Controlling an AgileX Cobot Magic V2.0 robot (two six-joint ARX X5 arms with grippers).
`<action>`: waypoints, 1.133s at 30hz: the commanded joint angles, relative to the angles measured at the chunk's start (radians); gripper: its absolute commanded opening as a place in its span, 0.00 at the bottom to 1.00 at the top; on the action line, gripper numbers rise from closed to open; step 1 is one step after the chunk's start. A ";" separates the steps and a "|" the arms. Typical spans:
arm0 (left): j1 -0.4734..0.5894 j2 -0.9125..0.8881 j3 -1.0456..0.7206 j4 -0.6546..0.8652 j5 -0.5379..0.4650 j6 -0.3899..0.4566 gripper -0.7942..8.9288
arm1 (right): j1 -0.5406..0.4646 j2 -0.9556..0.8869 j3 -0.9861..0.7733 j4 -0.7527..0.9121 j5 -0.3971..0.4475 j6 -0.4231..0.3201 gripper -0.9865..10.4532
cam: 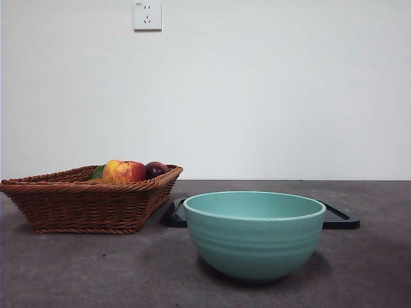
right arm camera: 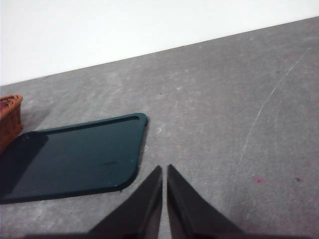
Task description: Pick up the wifruite, put it on the bowl, pick up the plate, put it on desk
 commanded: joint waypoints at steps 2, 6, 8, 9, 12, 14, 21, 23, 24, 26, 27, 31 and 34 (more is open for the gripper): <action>0.003 -0.002 0.036 -0.010 0.065 -0.092 0.09 | 0.003 -0.003 0.050 0.008 -0.002 0.051 0.09; 0.003 0.003 0.097 -0.068 0.100 -0.095 0.09 | 0.003 -0.002 0.119 0.006 -0.001 0.052 0.09; 0.003 0.009 0.135 -0.093 0.099 -0.095 0.09 | 0.003 0.004 0.163 -0.004 0.003 0.052 0.09; 0.003 0.013 0.153 -0.101 0.100 -0.094 0.09 | 0.003 0.010 0.183 -0.011 0.004 0.052 0.09; 0.003 0.040 0.223 -0.137 0.104 -0.090 0.09 | 0.003 0.045 0.268 -0.056 0.003 0.043 0.09; 0.003 0.067 0.273 -0.170 0.110 -0.076 0.09 | 0.003 0.078 0.325 -0.096 -0.001 0.027 0.09; 0.003 0.221 0.483 -0.320 0.224 0.048 0.09 | 0.003 0.251 0.551 -0.270 -0.095 -0.080 0.09; 0.002 0.275 0.546 -0.371 0.263 0.084 0.09 | 0.003 0.313 0.616 -0.328 -0.138 -0.111 0.09; 0.002 0.299 0.574 -0.394 0.280 0.100 0.09 | 0.003 0.340 0.651 -0.364 -0.163 -0.126 0.09; 0.001 0.354 0.637 -0.449 0.315 0.139 0.09 | 0.003 0.402 0.720 -0.439 -0.217 -0.166 0.09; 0.000 0.380 0.668 -0.476 0.335 0.157 0.09 | 0.005 0.431 0.752 -0.475 -0.248 -0.187 0.09; -0.014 0.465 0.769 -0.564 0.414 0.216 0.09 | 0.023 0.526 0.856 -0.588 -0.328 -0.247 0.09; -0.043 0.521 0.835 -0.623 0.452 0.248 0.09 | 0.054 0.585 0.921 -0.652 -0.370 -0.267 0.09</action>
